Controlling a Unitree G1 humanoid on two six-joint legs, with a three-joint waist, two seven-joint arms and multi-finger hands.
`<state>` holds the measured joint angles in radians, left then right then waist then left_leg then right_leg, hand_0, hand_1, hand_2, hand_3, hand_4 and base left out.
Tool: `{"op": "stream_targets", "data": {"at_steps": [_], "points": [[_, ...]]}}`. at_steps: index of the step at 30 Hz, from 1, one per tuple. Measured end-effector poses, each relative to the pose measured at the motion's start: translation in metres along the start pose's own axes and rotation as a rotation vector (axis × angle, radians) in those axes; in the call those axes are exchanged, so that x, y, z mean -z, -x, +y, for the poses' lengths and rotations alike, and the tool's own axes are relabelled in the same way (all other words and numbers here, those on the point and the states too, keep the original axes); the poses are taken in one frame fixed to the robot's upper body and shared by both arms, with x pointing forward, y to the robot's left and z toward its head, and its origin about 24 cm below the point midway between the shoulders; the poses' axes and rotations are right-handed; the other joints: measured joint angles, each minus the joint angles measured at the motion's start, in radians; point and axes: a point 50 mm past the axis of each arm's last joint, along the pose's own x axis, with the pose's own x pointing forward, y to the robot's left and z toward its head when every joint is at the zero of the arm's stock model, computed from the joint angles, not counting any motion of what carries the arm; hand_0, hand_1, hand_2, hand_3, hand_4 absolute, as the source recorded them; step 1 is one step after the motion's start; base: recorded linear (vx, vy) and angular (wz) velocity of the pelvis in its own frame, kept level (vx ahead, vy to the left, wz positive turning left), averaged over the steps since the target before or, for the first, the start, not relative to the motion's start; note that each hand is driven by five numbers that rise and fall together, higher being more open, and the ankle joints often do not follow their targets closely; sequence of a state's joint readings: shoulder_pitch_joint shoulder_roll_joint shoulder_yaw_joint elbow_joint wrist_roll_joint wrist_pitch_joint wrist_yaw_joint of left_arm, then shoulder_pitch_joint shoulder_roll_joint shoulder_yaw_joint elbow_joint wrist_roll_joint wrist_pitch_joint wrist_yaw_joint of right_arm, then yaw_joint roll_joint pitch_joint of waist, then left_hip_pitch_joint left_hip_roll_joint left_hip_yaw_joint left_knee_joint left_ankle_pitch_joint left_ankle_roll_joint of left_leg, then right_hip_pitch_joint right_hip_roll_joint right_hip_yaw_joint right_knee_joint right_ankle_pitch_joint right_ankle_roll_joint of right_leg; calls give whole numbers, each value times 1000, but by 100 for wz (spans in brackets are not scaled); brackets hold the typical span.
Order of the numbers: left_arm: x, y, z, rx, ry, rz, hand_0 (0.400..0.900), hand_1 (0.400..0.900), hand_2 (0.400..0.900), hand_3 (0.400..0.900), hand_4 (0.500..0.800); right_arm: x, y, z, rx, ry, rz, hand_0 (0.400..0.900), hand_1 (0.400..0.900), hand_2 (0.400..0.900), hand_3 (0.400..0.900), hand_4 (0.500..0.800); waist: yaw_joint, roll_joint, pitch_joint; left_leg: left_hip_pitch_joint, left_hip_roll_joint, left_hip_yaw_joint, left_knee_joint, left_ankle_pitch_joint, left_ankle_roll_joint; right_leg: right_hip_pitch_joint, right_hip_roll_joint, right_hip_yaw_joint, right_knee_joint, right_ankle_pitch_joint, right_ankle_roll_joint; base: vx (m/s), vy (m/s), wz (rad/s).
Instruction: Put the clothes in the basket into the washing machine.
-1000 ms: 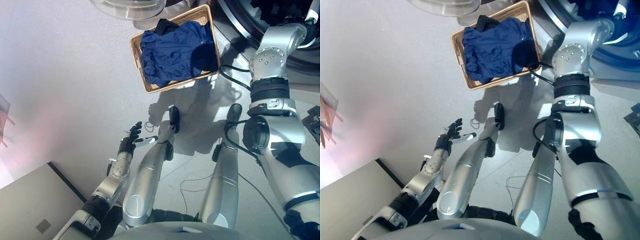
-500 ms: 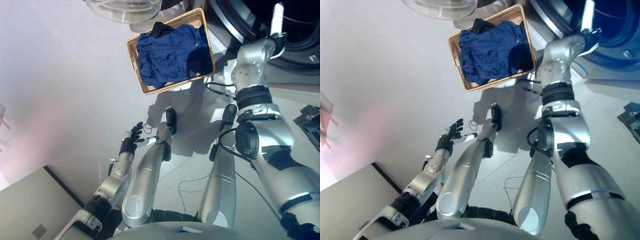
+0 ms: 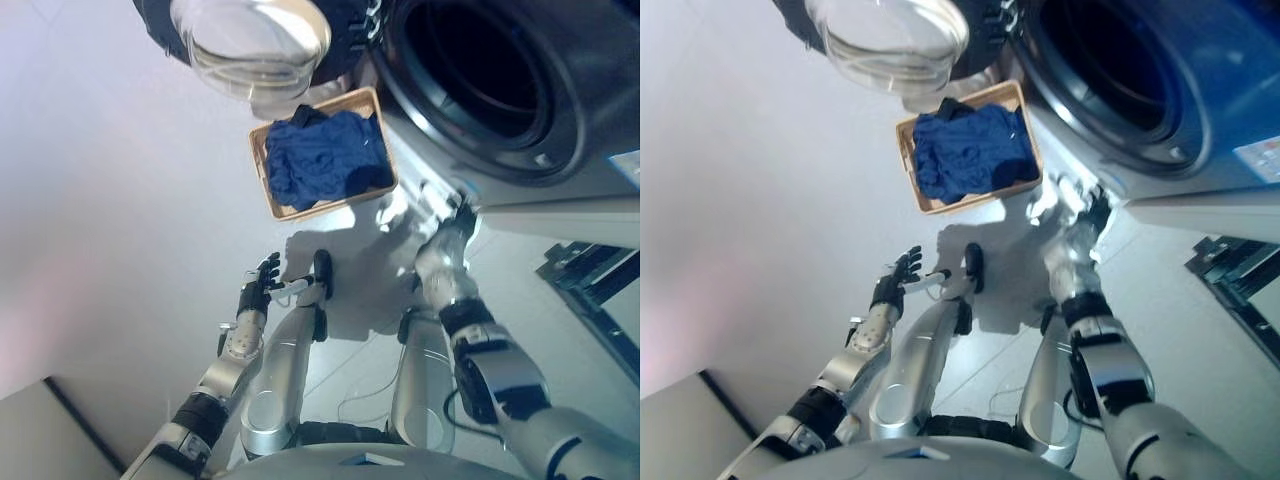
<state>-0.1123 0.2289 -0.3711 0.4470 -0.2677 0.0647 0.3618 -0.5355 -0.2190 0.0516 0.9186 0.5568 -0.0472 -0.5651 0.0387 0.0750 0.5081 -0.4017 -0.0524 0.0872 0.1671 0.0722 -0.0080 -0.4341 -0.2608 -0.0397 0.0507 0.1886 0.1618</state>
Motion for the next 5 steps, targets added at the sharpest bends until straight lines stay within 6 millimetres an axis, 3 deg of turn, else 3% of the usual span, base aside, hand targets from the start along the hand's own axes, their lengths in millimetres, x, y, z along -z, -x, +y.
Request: {"op": "stream_targets", "data": {"at_steps": [1,5], "points": [[6,-1,7,-25,-11,21,900,900,900,900,800,25,0,-18,20,121,54,900,900,900,900,800,-5,-22,-14,23,3,0,-10,-2,-3,19,3,-1,-9,-1,1,92,-76,12],[35,3,27,-50,-49,124,900,900,900,900,800,81,2,-99,93,529,207,900,900,900,900,800,-14,-63,-56,135,10,-12,-57,-4,-7,142,6,-26,-58,-2,4,63,-64,9]]}}
